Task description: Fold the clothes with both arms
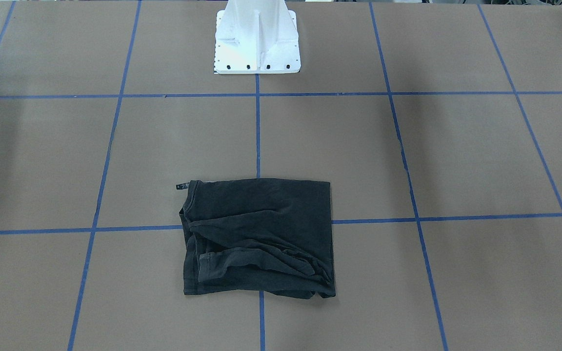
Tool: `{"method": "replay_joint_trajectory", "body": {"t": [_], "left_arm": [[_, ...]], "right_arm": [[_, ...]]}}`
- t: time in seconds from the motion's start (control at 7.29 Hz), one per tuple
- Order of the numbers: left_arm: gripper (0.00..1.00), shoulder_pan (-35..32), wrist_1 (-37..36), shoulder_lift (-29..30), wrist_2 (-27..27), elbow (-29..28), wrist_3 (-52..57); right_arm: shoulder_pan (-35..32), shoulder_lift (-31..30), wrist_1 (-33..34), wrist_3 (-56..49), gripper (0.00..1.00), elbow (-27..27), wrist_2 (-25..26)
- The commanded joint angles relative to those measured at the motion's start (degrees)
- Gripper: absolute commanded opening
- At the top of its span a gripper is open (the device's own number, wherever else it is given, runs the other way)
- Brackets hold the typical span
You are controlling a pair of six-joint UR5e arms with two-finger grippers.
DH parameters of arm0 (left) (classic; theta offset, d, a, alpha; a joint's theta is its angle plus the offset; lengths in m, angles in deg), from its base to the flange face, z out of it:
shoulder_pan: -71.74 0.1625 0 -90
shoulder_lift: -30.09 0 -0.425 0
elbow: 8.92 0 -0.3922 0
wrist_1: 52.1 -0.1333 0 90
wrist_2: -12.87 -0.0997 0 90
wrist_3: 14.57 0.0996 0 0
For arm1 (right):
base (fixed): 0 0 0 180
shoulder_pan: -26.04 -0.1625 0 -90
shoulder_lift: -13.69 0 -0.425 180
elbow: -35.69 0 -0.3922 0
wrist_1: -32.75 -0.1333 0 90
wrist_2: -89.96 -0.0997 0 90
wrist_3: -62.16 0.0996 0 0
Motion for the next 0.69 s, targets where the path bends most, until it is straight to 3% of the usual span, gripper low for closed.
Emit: {"method": "replay_joint_trajectory", "body": {"t": [0.0, 0.14, 0.55], "left_arm": [[1.0, 0.0, 0.2, -0.5, 0.1, 0.2, 0.3], [1.0, 0.0, 0.2, -0.5, 0.1, 0.2, 0.3], [1.0, 0.0, 0.2, -0.5, 0.1, 0.1, -0.2]], "right_arm": [[1.3, -4.6, -9.9, -5.7, 1.0, 0.6, 1.0], [1.3, -5.9, -10.8, -10.6, 1.0, 1.2, 0.2], [1.3, -7.1, -10.9, -11.6, 1.0, 0.7, -0.2]]}}
